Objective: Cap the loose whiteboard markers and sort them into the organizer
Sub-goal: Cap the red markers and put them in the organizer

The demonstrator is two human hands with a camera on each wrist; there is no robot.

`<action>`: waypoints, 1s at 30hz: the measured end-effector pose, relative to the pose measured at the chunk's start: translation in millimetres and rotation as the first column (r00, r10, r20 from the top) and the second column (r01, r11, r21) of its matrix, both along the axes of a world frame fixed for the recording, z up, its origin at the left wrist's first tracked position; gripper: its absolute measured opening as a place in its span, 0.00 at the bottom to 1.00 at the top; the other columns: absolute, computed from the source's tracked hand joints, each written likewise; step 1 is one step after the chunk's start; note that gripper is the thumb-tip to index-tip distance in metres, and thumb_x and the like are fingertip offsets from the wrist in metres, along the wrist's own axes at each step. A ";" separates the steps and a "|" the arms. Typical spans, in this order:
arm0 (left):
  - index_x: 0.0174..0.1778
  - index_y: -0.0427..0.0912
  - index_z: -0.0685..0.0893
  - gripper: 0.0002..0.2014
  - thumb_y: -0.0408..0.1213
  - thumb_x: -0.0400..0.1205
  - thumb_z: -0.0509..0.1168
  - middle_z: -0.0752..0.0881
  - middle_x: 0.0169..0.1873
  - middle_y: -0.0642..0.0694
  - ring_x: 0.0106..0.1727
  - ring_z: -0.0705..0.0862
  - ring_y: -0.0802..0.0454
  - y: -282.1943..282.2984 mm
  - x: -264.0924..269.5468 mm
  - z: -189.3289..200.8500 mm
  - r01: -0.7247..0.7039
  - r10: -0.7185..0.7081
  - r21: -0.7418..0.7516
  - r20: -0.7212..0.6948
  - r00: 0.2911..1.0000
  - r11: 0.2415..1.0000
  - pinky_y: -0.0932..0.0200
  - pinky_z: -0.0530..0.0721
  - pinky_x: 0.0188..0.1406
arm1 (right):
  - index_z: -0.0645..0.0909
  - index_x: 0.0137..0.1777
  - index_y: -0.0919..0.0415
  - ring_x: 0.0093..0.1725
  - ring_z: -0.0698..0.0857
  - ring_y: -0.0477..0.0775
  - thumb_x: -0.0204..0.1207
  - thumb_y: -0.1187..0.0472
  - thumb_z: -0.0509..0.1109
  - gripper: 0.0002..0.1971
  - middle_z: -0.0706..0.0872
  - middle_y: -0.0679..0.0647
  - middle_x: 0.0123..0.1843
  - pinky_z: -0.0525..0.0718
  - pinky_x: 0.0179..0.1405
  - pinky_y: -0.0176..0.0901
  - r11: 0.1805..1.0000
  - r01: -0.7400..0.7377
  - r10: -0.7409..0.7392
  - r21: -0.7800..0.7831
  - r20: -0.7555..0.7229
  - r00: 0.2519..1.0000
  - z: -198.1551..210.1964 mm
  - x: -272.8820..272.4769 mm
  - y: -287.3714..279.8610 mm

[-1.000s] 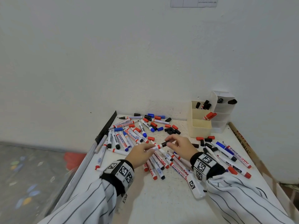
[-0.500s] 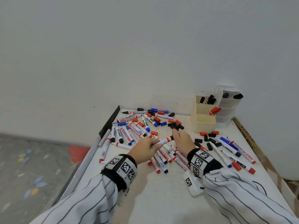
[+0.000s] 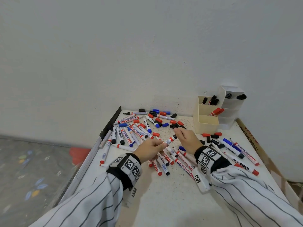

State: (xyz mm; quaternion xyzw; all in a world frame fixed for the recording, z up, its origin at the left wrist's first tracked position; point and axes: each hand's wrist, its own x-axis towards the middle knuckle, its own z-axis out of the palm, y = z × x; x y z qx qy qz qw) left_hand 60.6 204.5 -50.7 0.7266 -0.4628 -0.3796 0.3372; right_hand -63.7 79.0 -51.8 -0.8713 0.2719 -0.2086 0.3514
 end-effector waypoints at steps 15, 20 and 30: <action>0.63 0.41 0.75 0.21 0.52 0.83 0.58 0.82 0.57 0.44 0.57 0.81 0.50 -26.0 -7.0 -29.2 -0.237 -0.050 0.389 0.600 0.799 0.890 0.55 0.80 0.59 | 0.70 0.34 0.55 0.28 0.71 0.49 0.84 0.49 0.53 0.18 0.71 0.50 0.27 0.70 0.29 0.39 0.953 0.260 -0.264 -0.154 -0.007 0.964 4.0 -21.5 -35.1; 0.59 0.41 0.77 0.21 0.54 0.82 0.59 0.83 0.55 0.45 0.56 0.83 0.51 -30.7 -5.6 -32.3 -0.243 -0.014 0.416 0.527 0.850 0.876 0.60 0.80 0.54 | 0.71 0.37 0.57 0.29 0.73 0.49 0.83 0.49 0.54 0.17 0.73 0.51 0.28 0.69 0.28 0.38 0.942 0.298 -0.302 -0.152 -0.001 0.953 2.0 -23.5 -37.5; 0.63 0.35 0.77 0.25 0.53 0.81 0.58 0.83 0.50 0.42 0.35 0.75 0.56 -39.7 12.7 -39.1 -0.330 0.231 0.367 0.290 0.929 0.869 0.69 0.73 0.31 | 0.78 0.50 0.62 0.31 0.73 0.46 0.82 0.54 0.61 0.11 0.76 0.47 0.34 0.70 0.35 0.38 0.884 0.422 -0.398 -0.200 0.151 0.905 34.7 -18.9 -75.8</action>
